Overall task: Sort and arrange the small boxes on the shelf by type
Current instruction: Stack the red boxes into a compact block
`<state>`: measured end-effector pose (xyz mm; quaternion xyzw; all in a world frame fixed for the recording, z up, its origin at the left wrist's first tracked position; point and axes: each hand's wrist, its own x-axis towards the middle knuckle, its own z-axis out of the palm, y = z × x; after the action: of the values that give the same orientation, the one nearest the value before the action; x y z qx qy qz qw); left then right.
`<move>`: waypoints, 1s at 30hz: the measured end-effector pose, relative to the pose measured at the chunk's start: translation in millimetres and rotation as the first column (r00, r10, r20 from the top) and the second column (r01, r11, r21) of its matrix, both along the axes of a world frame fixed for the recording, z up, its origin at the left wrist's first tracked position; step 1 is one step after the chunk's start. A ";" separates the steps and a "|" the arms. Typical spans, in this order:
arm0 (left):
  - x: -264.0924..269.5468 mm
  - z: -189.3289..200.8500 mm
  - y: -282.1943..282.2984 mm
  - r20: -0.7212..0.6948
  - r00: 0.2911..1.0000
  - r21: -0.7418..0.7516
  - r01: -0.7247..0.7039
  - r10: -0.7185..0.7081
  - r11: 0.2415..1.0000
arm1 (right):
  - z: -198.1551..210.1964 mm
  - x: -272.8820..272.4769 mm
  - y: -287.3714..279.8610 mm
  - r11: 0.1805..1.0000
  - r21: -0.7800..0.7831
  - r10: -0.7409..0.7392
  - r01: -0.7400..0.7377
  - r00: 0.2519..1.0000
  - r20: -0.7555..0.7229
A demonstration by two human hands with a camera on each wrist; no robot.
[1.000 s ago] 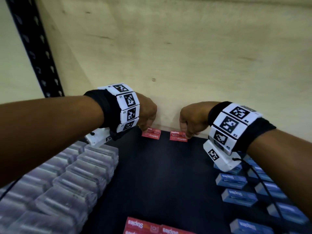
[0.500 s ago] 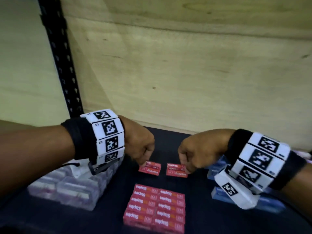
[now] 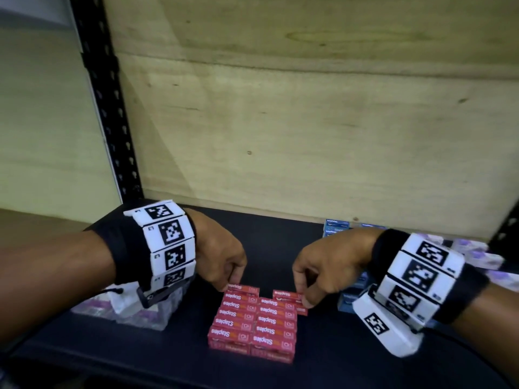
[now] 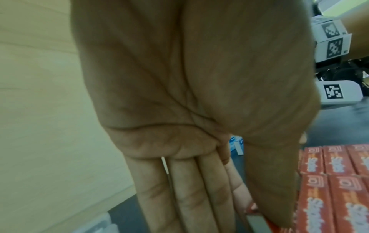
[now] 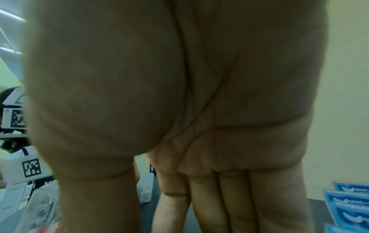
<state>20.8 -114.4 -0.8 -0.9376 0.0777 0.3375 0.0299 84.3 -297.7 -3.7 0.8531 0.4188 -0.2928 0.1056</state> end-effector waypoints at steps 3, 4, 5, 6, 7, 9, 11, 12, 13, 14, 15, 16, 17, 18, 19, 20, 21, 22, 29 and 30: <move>-3.0 -0.1 3.4 -0.029 0.999 -0.017 -0.021 0.021 1.000 | 1.7 -0.5 -1.5 1.000 -0.013 0.000 0.000 0.999 -0.049; -4.0 -0.2 3.4 -0.029 0.999 -0.021 -0.023 0.022 1.000 | 2.4 -0.5 -2.1 1.000 -0.021 0.002 -0.003 0.998 -0.061; -4.8 -0.2 3.2 -0.031 0.999 -0.023 -0.022 0.021 1.000 | 3.3 -0.1 -2.4 1.000 -0.024 0.004 -0.005 0.997 -0.071; -5.6 -0.3 2.9 -0.035 0.999 -0.024 -0.019 0.018 1.000 | 4.0 0.5 -2.5 1.000 -0.023 0.006 -0.008 0.997 -0.081; -6.3 -0.8 2.8 -0.040 0.999 -0.025 -0.014 0.013 1.000 | 4.1 1.1 -2.3 1.000 -0.021 0.010 -0.012 0.996 -0.089; -7.5 -1.3 2.7 -0.044 0.999 -0.029 -0.008 0.007 1.000 | 3.8 1.9 -1.3 1.000 -0.020 0.020 -0.022 0.995 -0.094; -8.1 -1.5 3.2 -0.047 0.999 -0.040 -0.008 0.006 0.999 | 3.0 2.8 -0.7 0.999 -0.022 0.025 -0.028 0.995 -0.100; -8.4 -1.2 3.4 -0.049 0.999 -0.042 -0.009 0.007 0.999 | 2.6 3.4 -0.4 0.999 -0.023 0.024 -0.027 0.994 -0.103; -8.4 -1.1 3.5 -0.051 0.999 -0.041 -0.009 0.007 0.999 | 2.7 3.9 -0.3 0.999 -0.026 0.020 -0.023 0.994 -0.107; -8.1 -0.9 3.3 -0.053 0.999 -0.040 -0.007 0.005 0.999 | 2.9 4.5 -0.5 0.999 -0.029 0.014 -0.017 0.994 -0.110; -7.8 -0.7 3.1 -0.055 0.998 -0.038 -0.005 0.002 0.999 | 3.1 5.1 -0.6 0.999 -0.030 0.010 -0.013 0.993 -0.114; -7.5 -0.3 2.8 -0.057 0.998 -0.036 -0.003 0.001 0.999 | 3.2 5.6 -0.7 1.000 -0.030 0.007 -0.011 0.993 -0.116; -6.5 0.0 2.5 -0.059 0.998 -0.036 -0.002 0.000 0.999 | 3.0 6.1 -0.7 1.000 -0.028 0.005 -0.009 0.993 -0.116; -6.0 0.2 2.2 -0.063 0.998 -0.035 -0.001 -0.001 0.999 | 2.8 6.1 -0.5 1.000 -0.025 0.006 -0.009 0.993 -0.114; -5.1 0.4 1.7 -0.068 0.998 -0.034 0.002 -0.004 0.999 | 2.3 6.0 -0.4 1.000 -0.023 0.008 -0.010 0.993 -0.114; -4.7 1.0 1.2 -0.072 0.997 -0.032 0.005 -0.007 0.999 | 2.1 5.8 0.2 1.000 -0.021 0.011 -0.013 0.994 -0.113; -4.0 1.4 0.7 -0.076 0.997 -0.030 0.007 -0.009 1.000 | 2.0 5.6 0.9 1.000 -0.020 0.013 -0.015 0.994 -0.112; -3.2 1.7 0.2 -0.083 0.997 -0.032 0.009 -0.012 0.999 | 1.7 5.5 1.7 1.000 -0.021 0.015 -0.017 0.994 -0.110; 1.5 1.1 1.3 -0.107 0.994 -0.033 0.036 -0.039 0.999 | -1.6 5.6 9.3 1.000 -0.018 0.011 -0.013 0.994 -0.105; 1.7 0.7 2.0 -0.108 0.993 -0.032 0.037 -0.040 0.999 | -1.9 5.6 9.9 1.000 -0.016 0.011 -0.013 0.994 -0.106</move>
<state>22.5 -112.4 -0.2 -0.9165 0.1024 0.3862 0.0181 90.0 -287.8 -5.6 0.8329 0.4265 -0.3404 0.0922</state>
